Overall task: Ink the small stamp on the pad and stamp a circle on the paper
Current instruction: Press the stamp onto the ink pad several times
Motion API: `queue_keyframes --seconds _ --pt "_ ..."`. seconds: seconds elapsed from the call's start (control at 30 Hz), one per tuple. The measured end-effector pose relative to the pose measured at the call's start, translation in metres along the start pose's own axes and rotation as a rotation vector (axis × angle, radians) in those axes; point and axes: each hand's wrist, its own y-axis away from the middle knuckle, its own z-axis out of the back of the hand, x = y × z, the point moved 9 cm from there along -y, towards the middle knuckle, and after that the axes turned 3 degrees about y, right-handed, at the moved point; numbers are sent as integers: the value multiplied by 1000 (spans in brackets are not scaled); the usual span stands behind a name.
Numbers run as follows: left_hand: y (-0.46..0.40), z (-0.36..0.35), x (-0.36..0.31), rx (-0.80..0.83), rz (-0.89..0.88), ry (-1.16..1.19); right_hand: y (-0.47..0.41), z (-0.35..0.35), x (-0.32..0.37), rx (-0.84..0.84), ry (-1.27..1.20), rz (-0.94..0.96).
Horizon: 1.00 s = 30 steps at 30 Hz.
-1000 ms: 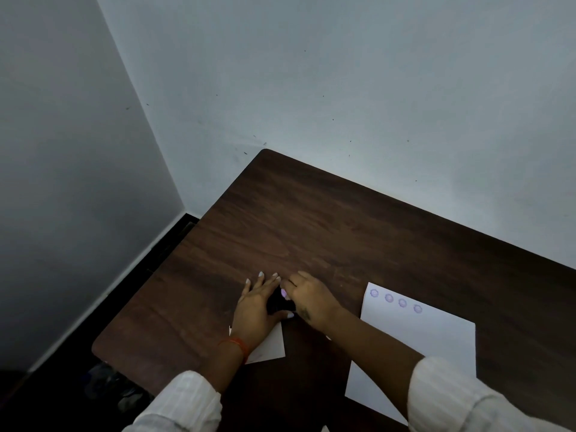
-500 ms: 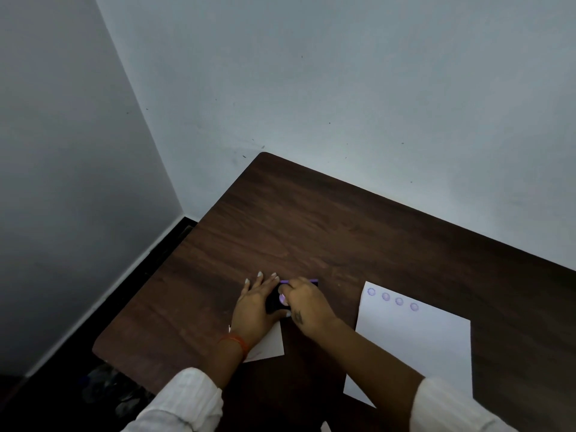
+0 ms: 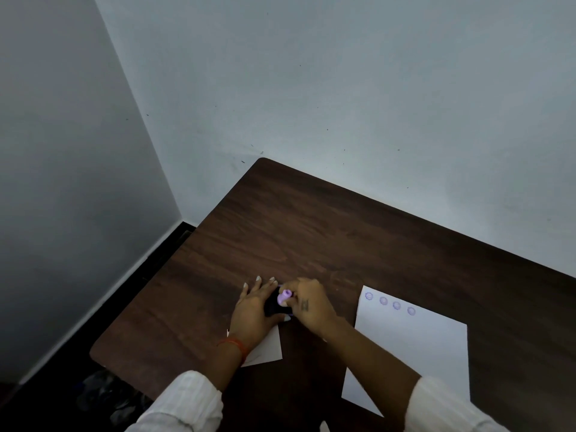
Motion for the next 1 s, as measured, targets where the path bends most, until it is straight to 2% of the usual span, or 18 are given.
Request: queue_keyframes --seconds 0.07,0.2,0.43,0.63,0.7,0.83,0.87,1.0 --pt "1 0 0 0 5 4 2 10 -10 -11 -59 -37" --pt "1 1 0 -8 6 -17 12 -5 -10 113 181 52" --pt "1 2 -2 -8 10 -21 17 -1 -8 -38 177 -21" --pt "1 3 -5 3 19 -18 10 -6 -6 137 256 163" --pt "2 3 -5 8 14 -20 9 -1 -7 59 175 84" --pt "2 3 -4 15 22 -11 11 22 -18 -70 -144 -80" --pt "2 3 -3 17 25 -9 11 25 -22 -60 -144 -68" --pt "1 2 -2 16 24 -19 17 -3 -32 179 177 -24"
